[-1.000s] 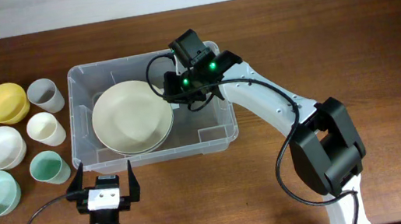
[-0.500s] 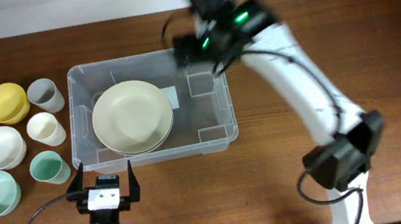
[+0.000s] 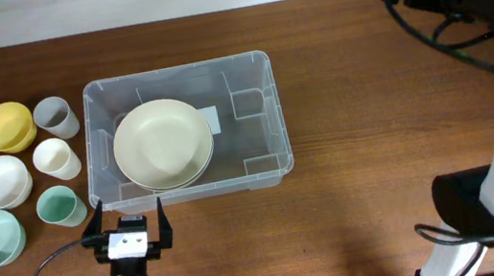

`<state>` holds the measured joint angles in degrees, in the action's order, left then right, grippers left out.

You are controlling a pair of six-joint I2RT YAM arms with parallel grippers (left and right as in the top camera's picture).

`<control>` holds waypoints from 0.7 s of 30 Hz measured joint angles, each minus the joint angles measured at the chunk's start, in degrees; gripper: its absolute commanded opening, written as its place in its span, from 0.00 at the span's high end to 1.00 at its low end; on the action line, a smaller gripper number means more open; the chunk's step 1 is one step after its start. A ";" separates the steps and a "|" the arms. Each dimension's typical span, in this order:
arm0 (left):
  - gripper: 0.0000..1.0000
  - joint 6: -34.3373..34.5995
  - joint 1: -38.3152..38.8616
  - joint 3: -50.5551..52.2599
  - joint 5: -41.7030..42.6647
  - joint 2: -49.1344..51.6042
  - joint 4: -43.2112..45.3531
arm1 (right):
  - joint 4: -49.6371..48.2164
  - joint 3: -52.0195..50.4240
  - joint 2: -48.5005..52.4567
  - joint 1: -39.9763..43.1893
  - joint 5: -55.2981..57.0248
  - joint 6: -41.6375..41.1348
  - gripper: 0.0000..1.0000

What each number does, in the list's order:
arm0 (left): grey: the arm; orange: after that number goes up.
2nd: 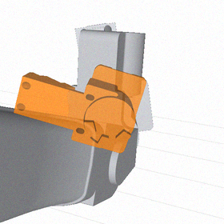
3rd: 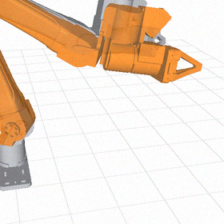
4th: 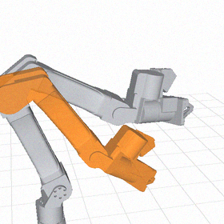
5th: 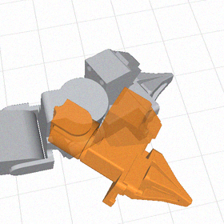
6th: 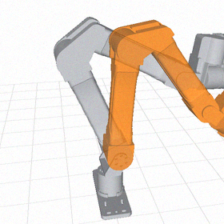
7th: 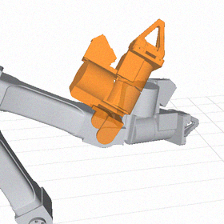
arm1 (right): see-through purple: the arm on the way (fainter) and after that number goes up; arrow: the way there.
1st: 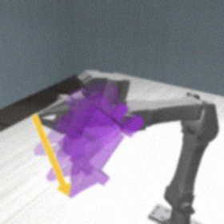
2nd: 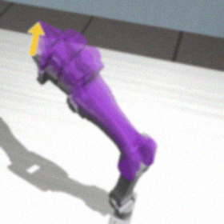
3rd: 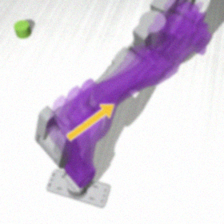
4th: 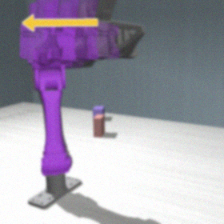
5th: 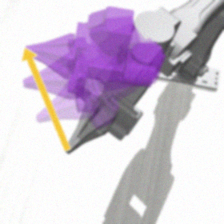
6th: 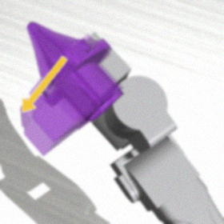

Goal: Pack container
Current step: 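Open the right gripper and retract the right arm to the right side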

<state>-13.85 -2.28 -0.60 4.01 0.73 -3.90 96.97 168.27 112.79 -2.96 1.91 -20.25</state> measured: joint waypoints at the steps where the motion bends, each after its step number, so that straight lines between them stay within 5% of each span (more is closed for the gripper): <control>1: 0.00 -0.02 0.00 0.00 0.00 0.00 0.02 | -0.02 -1.79 0.02 0.70 -0.07 0.15 0.01; 13: 0.00 0.00 0.00 0.00 0.00 0.00 0.00 | -0.26 -39.67 2.21 9.38 3.82 1.03 0.01; 21: 0.00 0.00 0.00 0.00 0.00 0.00 0.00 | -3.37 -50.82 2.45 20.31 3.56 1.03 0.01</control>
<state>-13.85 -2.28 -0.60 4.01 0.73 -3.90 93.60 117.45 115.24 17.34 5.48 -19.22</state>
